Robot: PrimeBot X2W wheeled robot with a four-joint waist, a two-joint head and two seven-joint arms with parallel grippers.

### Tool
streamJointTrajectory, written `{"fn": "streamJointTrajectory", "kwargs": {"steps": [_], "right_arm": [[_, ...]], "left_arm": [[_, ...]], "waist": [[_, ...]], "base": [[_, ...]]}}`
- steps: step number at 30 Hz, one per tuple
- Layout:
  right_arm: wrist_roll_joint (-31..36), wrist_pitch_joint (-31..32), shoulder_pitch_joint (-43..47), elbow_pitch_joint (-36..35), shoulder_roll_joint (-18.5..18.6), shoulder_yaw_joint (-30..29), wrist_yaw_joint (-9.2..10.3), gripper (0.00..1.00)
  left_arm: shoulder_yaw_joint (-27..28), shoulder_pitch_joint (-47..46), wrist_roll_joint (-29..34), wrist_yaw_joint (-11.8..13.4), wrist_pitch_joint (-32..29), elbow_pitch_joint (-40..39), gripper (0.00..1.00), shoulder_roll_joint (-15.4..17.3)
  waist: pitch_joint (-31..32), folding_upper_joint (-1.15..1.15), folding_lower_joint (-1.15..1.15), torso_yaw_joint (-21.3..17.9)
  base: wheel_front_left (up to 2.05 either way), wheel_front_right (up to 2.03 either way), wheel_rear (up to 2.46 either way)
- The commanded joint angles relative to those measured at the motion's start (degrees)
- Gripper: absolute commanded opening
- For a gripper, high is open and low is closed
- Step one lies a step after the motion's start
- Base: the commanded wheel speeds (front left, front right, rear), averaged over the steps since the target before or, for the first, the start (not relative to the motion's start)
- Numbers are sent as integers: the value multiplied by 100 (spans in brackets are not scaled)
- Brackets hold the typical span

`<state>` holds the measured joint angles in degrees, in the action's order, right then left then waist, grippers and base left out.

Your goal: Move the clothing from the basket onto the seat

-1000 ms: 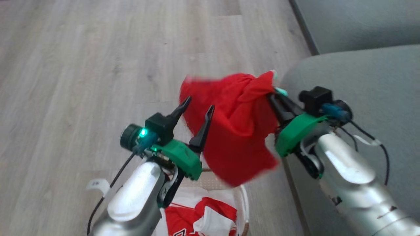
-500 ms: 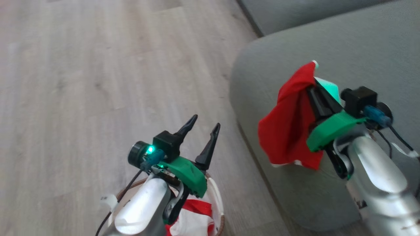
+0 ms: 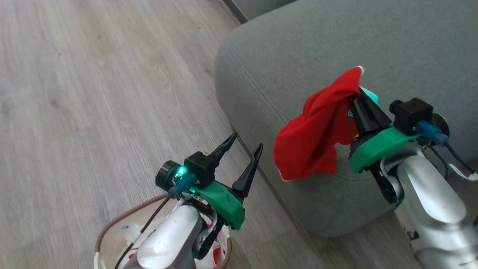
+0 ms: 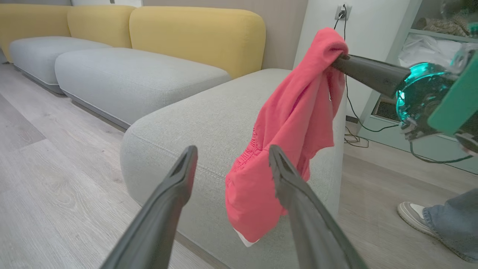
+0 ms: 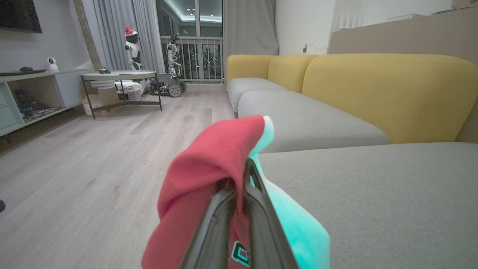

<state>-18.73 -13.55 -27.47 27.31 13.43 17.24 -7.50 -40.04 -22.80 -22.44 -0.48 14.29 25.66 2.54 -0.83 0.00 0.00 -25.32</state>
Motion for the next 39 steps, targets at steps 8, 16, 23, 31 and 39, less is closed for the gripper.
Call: {"fn": "streamJointTrajectory", "kwargs": {"steps": [8,16,23,31,39], "right_arm": [[-134,179,-1036,-90,60,224,1,0],[-304,339,-2570,529,400,153,1,0],[-199,317,-4142,1327,1005,-247,1,0],[484,117,-5631,2020,1715,-849,1,0],[1342,-72,-6107,2865,1799,-1957,1,0]], "left_arm": [[160,-330,159,96,70,-335,100,34],[240,-614,430,110,71,-411,100,134],[232,-966,667,134,57,-699,100,300],[202,-1221,805,183,-32,-1052,100,407],[55,-1392,989,225,-176,-1315,100,481]], "waist": [[-471,0,0,241],[-1191,0,0,731],[-2016,0,0,1156],[-2799,0,0,1571],[-3520,0,0,1911]], "base": [[0,0,0],[0,0,0],[0,0,0],[0,0,0],[0,0,0]]}}
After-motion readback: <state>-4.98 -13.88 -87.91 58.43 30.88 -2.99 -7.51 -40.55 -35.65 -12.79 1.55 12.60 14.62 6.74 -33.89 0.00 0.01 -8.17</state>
